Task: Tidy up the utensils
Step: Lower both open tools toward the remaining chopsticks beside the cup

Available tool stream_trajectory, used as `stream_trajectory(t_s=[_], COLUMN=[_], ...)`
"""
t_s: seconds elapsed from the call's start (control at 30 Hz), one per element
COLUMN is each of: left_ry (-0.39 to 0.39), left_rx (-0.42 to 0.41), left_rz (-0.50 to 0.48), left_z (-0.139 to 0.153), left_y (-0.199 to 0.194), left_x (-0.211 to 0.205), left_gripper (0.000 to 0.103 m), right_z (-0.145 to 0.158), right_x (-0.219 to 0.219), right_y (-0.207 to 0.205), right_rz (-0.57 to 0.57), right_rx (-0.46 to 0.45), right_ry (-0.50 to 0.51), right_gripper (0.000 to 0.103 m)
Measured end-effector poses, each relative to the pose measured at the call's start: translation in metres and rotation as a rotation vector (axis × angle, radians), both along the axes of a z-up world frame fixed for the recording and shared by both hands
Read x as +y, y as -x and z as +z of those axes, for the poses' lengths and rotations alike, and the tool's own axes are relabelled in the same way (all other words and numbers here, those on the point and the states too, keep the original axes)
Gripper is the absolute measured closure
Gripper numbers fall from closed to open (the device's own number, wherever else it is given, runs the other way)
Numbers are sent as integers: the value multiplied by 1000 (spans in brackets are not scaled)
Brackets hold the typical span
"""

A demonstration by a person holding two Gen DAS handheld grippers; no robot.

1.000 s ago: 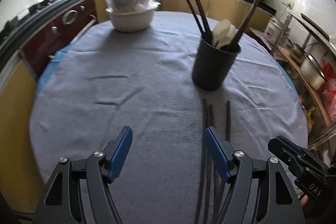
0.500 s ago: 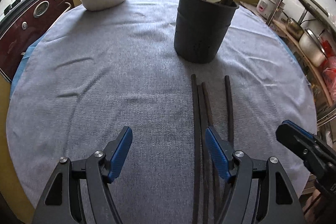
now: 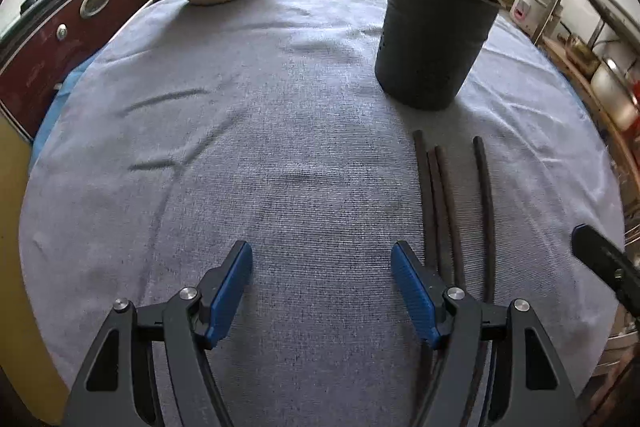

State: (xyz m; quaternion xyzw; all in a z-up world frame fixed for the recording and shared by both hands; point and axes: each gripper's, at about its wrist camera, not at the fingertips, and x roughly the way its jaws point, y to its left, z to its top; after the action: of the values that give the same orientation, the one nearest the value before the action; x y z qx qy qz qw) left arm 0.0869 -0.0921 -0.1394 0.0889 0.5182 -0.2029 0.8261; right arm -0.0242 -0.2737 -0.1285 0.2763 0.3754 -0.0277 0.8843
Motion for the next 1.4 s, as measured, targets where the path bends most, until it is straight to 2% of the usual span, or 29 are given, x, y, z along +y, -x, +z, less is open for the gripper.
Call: stream_trajectory(t_s=[0.2, 0.4, 0.8, 0.93, 1.17, 1.23, 1.27, 1.37, 1.4], left_ry=[28, 16, 2, 25, 42, 36, 33, 32, 33], left_rx=[-16, 4, -9, -17, -28, -15, -2, 38, 45], left_rz=[-54, -69, -23, -13, -44, -43, -38, -19, -14], left_z=[9, 1, 4, 12, 21, 18, 16, 9, 9], left_y=[8, 11, 10, 5, -11, -17, -21, -32, -33], left_x=[-13, -20, 7, 9, -14, -17, -19, -19, -18], left_gripper=[31, 30, 30, 30, 31, 37, 43, 57, 58], right_z=[-4, -6, -17, -18, -5, -4, -5, -9, -10], right_x=[-3, -6, -14, -14, 4, 8, 9, 6, 6], right_y=[0, 2, 3, 1, -26, -41, -47, -66, -73], right_rz=[-10, -20, -37, -31, 29, 36, 41, 33, 30], right_rx=[4, 6, 19, 15, 16, 37, 45, 87, 100], right_ry=[-19, -24, -60, -73, 16, 48, 50, 53, 51], right_gripper=[59, 59, 59, 59, 64, 66, 68, 77, 81])
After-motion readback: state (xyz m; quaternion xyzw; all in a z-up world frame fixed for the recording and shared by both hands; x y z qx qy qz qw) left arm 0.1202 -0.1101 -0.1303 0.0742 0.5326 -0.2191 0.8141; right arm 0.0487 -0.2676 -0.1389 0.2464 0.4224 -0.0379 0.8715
